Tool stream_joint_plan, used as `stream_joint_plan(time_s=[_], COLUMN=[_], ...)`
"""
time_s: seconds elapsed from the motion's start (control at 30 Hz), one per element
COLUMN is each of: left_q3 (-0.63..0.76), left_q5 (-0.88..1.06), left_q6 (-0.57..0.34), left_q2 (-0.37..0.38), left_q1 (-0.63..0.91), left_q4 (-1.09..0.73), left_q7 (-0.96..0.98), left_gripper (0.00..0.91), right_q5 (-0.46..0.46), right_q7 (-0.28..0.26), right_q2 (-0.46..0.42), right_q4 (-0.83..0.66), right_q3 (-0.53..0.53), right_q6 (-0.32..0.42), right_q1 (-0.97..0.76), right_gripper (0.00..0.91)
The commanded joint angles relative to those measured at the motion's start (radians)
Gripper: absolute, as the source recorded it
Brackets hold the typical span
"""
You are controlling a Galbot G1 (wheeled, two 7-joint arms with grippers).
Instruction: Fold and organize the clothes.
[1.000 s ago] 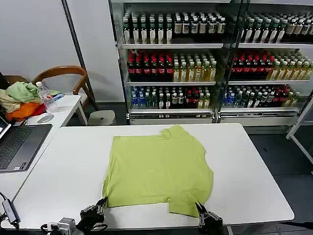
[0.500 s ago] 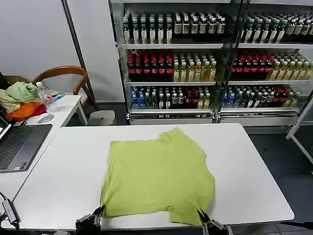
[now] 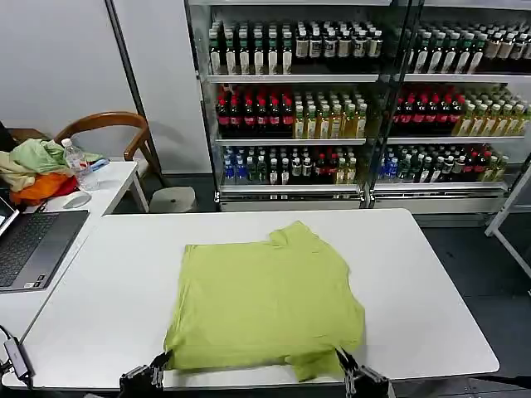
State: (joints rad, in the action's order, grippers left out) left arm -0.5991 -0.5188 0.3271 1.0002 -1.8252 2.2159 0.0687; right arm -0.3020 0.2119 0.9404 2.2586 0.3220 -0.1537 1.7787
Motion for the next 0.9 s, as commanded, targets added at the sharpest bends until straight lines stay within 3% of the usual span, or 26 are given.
stream_joint_plan(time_s=[0.03,0.37,0.87,0.9], left_q3=[0.035,0.125,0.192,0.201], left_q5=[-0.079,-0.075,-0.051,-0.033], left_q6=[-0.037,-0.085,-0.093,-0.092], left_q2=[-0.014,0.012,-0.003,-0.002], left_q1=[0.265,0.393,0.495,0.498], left_q4=[-0.166,-0.31,-0.412,-0.418], left_q7=[-0.038,-0.047,-0.071,-0.069], left_gripper=[0.04,0.05,0.05,0.302], right_q5=[-0.085,-0.1,-0.113,-0.11], right_q7=[-0.009,-0.011,-0.01,-0.009], right_q2=[0.018,0.059,0.076,0.077], right_q4=[-0.148,-0.308,-0.342,-0.343], right_q3=[-0.044,-0.113,-0.124,-0.124], right_q6=[-0.068,-0.094,-0.104,-0.105], right_q1=[-0.356,-0.537,-0.519,-0.516], right_gripper=[0.0,0.0,0.0,0.0])
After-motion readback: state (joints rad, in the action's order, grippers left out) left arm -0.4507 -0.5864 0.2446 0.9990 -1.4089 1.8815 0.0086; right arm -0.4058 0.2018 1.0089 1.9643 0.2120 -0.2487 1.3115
